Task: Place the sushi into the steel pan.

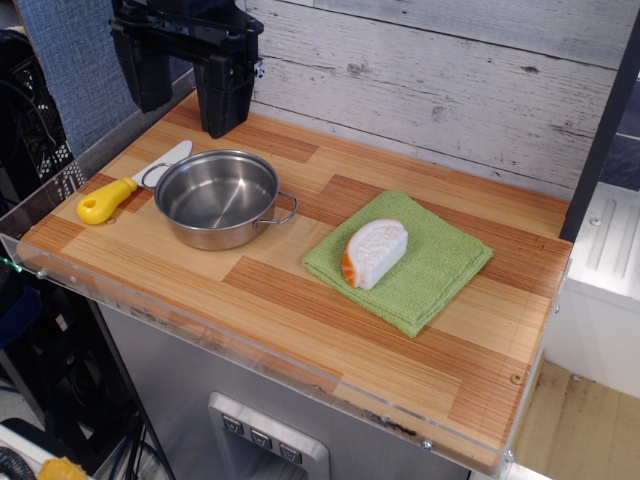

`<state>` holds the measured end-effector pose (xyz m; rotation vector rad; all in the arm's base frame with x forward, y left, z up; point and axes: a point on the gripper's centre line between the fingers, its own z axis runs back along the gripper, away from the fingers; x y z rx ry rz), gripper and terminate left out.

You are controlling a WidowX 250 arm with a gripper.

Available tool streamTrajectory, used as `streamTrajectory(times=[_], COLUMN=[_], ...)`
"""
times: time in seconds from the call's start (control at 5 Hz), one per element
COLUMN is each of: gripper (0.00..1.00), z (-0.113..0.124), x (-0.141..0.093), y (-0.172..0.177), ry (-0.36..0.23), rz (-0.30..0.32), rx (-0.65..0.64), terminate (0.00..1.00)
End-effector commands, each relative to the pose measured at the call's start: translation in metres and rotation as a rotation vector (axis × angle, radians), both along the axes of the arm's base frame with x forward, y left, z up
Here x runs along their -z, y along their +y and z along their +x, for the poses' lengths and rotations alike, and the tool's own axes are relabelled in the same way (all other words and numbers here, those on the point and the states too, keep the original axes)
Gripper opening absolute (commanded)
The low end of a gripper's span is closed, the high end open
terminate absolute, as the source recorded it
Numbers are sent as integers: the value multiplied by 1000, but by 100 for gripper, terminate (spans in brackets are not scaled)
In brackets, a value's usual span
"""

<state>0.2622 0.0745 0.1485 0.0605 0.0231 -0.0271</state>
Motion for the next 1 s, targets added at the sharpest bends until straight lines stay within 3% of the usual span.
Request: streamTrajectory(times=[0.0,0.4,0.6,0.8], gripper=[100,100,100,100], z=[0,13,25,35], x=[0,12,33,58], y=[0,-53,-102,-115], ry=[0,0,-32,-139], rz=[0,48,70,24], rx=[0,139,284,434], terminate=[0,0,0,0])
